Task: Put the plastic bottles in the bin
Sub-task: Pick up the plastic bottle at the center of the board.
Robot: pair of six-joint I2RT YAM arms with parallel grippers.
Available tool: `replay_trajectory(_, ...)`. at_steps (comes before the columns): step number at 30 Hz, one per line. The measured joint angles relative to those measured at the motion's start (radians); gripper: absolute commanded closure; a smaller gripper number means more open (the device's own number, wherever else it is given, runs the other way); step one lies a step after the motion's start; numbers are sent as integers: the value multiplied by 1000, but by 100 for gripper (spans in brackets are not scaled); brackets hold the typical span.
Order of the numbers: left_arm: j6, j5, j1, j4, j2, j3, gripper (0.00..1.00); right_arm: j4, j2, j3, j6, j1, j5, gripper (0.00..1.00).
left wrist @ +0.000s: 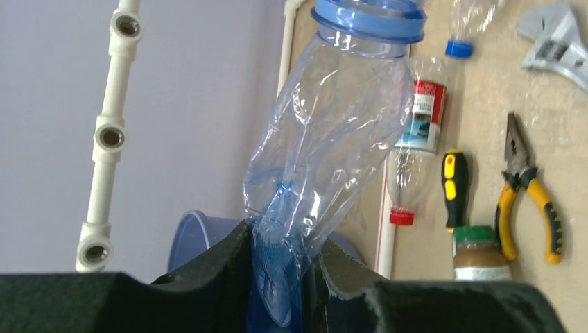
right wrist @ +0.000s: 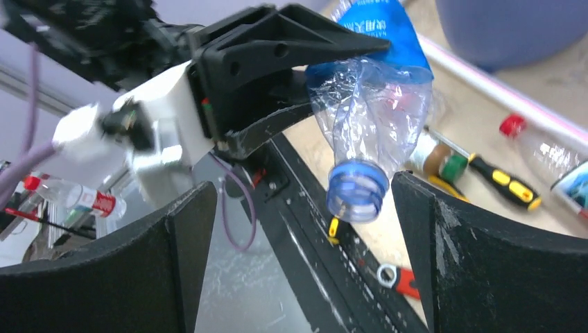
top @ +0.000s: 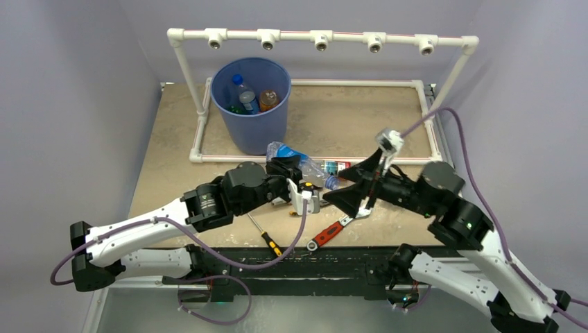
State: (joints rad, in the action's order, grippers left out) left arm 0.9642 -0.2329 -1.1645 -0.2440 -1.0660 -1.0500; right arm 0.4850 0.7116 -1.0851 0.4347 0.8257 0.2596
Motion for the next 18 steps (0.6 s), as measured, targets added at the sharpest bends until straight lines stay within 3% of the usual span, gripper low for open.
replay_trajectory(4,-145,23,0,49,48,2,100,-152,-167,101,18,0,-35,1)
replay_trajectory(10,-526,125,2,207,151,31,100,-455,-476,369,53,0,-114,2)
replay_trajectory(18,-1037,490,19,386,80,32,100,-630,-447,466,-33,0,-80,8)
